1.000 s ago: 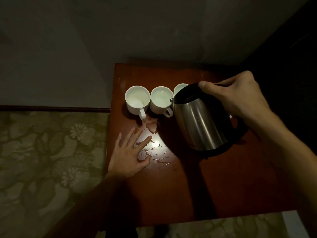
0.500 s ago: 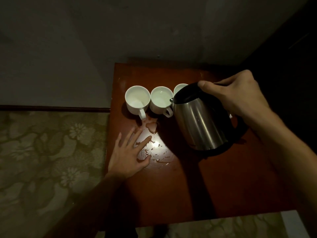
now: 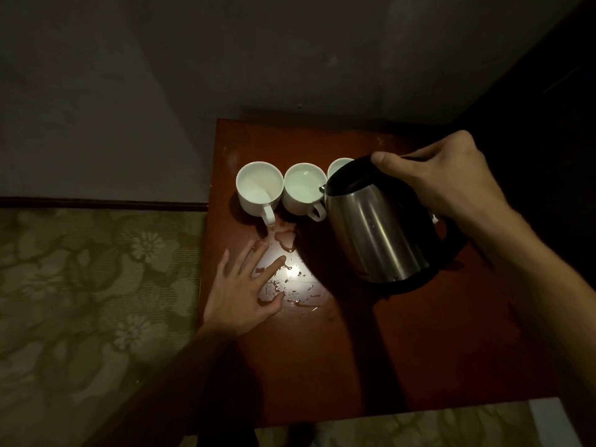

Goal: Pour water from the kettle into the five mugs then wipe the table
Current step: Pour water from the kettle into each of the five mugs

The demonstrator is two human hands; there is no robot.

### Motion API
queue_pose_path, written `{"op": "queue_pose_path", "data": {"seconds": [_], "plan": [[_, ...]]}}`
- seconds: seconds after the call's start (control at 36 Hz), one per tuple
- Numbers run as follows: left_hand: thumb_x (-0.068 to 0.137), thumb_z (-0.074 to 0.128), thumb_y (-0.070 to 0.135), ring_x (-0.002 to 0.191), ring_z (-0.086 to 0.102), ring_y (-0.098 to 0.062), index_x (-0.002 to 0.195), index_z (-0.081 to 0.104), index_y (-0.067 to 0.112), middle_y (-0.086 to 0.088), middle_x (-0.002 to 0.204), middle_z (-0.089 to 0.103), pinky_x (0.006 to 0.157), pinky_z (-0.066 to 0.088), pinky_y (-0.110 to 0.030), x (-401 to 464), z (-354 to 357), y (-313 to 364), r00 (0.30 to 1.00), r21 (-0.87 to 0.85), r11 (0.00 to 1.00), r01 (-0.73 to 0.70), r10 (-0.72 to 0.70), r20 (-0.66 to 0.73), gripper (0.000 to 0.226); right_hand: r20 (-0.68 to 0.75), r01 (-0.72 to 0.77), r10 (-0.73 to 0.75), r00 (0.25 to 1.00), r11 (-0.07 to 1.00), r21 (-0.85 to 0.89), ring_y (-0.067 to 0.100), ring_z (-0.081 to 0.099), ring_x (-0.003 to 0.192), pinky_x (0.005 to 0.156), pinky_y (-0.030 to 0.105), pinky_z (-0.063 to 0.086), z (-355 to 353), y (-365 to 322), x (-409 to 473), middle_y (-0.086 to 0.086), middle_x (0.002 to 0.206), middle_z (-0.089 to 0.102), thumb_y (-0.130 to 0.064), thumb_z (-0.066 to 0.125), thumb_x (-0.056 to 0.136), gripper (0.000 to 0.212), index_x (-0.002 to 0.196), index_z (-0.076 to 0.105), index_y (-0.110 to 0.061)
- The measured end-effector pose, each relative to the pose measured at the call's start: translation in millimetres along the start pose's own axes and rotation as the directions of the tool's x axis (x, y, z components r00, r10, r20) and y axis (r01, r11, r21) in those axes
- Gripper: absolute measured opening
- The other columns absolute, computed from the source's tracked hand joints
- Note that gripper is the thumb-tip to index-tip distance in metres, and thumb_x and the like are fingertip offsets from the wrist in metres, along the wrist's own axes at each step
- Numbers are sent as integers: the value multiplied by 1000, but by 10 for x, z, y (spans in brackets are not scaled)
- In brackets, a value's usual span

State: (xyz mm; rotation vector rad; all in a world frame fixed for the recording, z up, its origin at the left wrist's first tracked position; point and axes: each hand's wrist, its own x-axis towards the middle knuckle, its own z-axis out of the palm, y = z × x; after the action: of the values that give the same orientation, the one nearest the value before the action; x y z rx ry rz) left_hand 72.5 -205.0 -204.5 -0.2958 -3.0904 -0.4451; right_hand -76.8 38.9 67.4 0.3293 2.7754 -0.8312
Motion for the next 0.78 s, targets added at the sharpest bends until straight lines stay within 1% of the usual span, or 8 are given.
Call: {"op": "queue_pose_path", "data": {"seconds": [0.06,0.08,0.19,0.36,0.47,0.58,0.69,0.78], "plan": [[90,40,70,159,10,-20,156,34,44,-1,170,24,121,20,-62,1,-8,3,1000,1,1000,2,-2,9,71,-4,7,-7,1000,1000,-10,15,76,94,87,50,65,10,-8,-8,-4,102,79,-93,69,52,88,108,79,-26],[90,39,70,159,10,-20,156,33,44,-1,170,24,121,20,-63,1,-9,3,1000,7,1000,3,-3,13,71,-3,6,-7,1000,1000,-10,14,76,94,86,50,65,15,-7,-8,-4,102,79,-91,69,54,85,107,79,-25],[90,40,70,159,10,-21,156,33,44,-1,169,24,122,19,-62,7,-6,4,1000,8,1000,2,-2,19,71,-2,-9,9,1000,1000,1,15,76,94,86,50,65,17,-19,-11,-4,102,79,-95,65,46,93,107,79,-26],[91,39,70,159,10,-21,157,32,44,-1,170,23,122,19,-61,3,-10,5,1000,13,1000,1,-1,19,71,5,-6,6,1000,1000,-3,16,76,93,85,51,65,16,-7,-4,-3,101,79,-87,72,59,78,105,80,-25],[91,39,70,159,10,-21,157,31,44,-1,170,23,122,19,-62,3,-10,2,1000,9,1000,1,-1,21,72,-10,9,-9,1000,1000,-19,16,76,92,84,48,65,16,7,14,-1,100,79,-77,79,75,62,107,81,-23],[91,39,70,159,11,-21,157,31,44,-2,170,24,121,21,-63,4,-11,0,1000,5,1000,-1,1,15,72,-21,-3,3,1000,1000,-12,15,76,92,84,49,65,23,0,14,-2,100,79,-79,79,72,65,107,80,-24],[90,40,70,159,11,-21,156,33,44,-2,169,26,121,21,-63,-1,-4,0,1000,10,1000,1,-1,7,71,-12,-1,1,1000,1000,-12,16,75,91,85,49,65,7,-39,-17,0,99,79,-72,81,79,55,103,80,-22],[90,40,70,158,12,-20,155,33,45,-1,169,26,121,20,-63,-1,-10,9,1000,-5,1000,6,-6,4,70,-12,5,-5,1000,1000,-12,16,75,90,82,45,64,3,-59,-40,0,97,78,-68,81,82,50,100,80,-22]]}}
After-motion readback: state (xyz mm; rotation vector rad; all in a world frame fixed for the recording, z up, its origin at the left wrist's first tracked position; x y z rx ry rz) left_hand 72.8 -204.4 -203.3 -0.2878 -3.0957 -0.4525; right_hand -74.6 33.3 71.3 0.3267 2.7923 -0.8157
